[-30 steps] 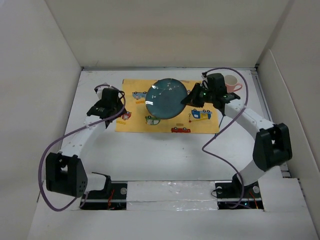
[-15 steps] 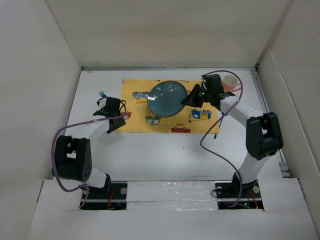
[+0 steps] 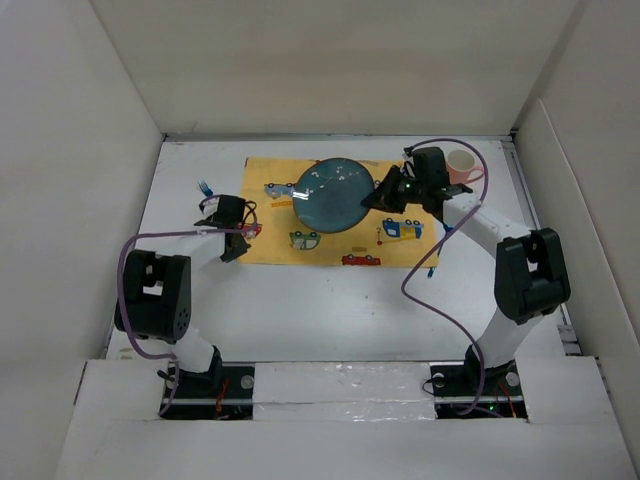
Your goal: Set the dinner table for one person
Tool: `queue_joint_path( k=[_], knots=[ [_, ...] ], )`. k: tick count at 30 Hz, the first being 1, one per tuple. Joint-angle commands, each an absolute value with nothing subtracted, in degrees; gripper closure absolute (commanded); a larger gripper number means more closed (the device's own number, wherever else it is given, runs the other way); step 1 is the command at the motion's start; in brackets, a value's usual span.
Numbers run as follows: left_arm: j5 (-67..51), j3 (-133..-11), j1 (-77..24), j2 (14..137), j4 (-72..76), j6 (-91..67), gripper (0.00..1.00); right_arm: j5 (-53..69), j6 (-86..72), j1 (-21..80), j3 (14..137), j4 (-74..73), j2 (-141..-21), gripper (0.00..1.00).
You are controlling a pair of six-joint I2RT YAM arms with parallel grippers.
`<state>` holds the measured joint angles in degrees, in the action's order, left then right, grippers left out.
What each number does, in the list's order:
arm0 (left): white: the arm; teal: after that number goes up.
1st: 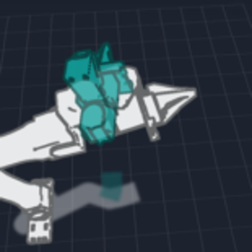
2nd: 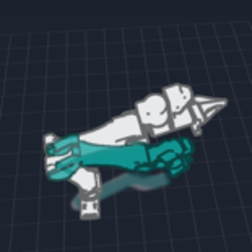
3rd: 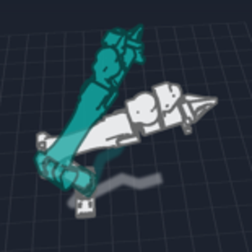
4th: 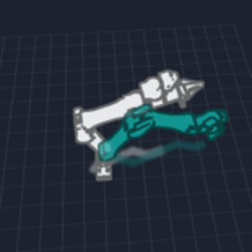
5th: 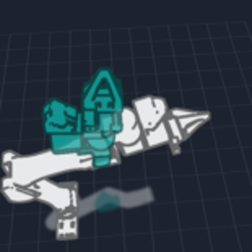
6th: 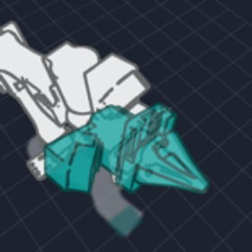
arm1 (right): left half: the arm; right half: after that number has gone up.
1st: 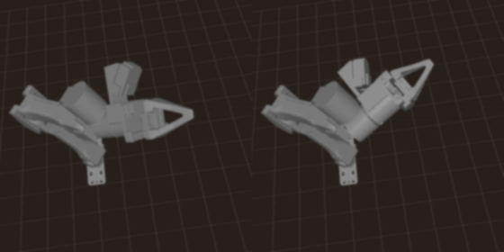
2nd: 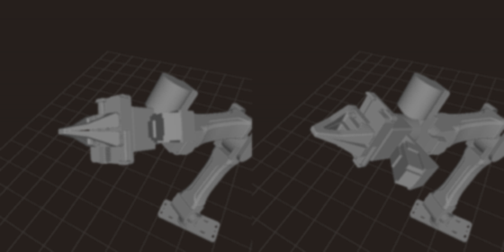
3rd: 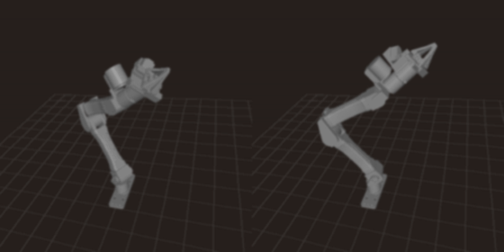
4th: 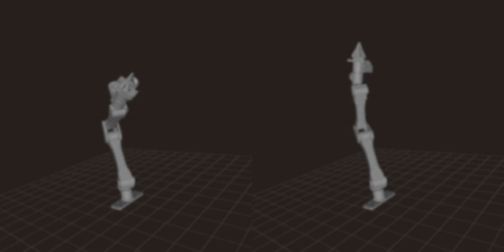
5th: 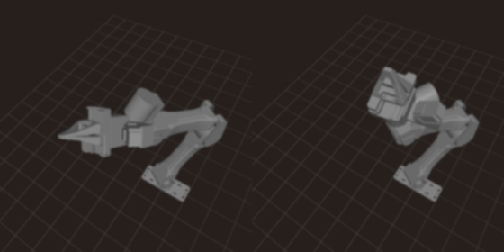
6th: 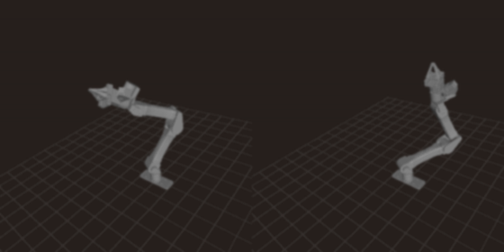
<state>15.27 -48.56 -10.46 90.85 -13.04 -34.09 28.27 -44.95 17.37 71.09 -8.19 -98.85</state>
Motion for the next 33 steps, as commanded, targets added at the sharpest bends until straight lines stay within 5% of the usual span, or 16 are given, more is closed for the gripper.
queue_joint_path(
  k=[1,17,18,19,22,23,33],
  knots=[
    [14.7,-48.3,-10.1,92.8,-14.0,-34.5,0.96,33.0,-46.3,17.4,72.1,1.1,-92.6,1.00],
    [11.1,-42.9,-10.1,82.4,-20.7,-35.3,1.00,33.3,-46.6,15.3,74.7,2.1,-100.7,1.00],
    [11.9,-43.0,-10.1,81.7,-21.0,-35.2,0.98,33.4,-46.7,15.3,74.8,2.1,-101.2,1.00],
    [12.3,-43.6,-10.1,81.4,-21.5,-34.9,0.78,33.6,-46.7,15.8,74.7,2.3,-101.5,1.00],
    [14.0,-46.4,-10.1,80.1,-22.8,-34.0,0.46,33.7,-47.0,16.3,74.5,3.3,-102.7,1.00],
    [14.2,-47.4,-10.1,79.6,-22.9,-33.7,0.42,33.8,-47.5,17.0,74.9,3.5,-103.2,1.00],
    [13.6,-60.9,-10.1,75.9,-23.2,-30.0,0.43,32.4,-53.9,18.0,73.2,12.1,-106.0,1.00]
  ],
)
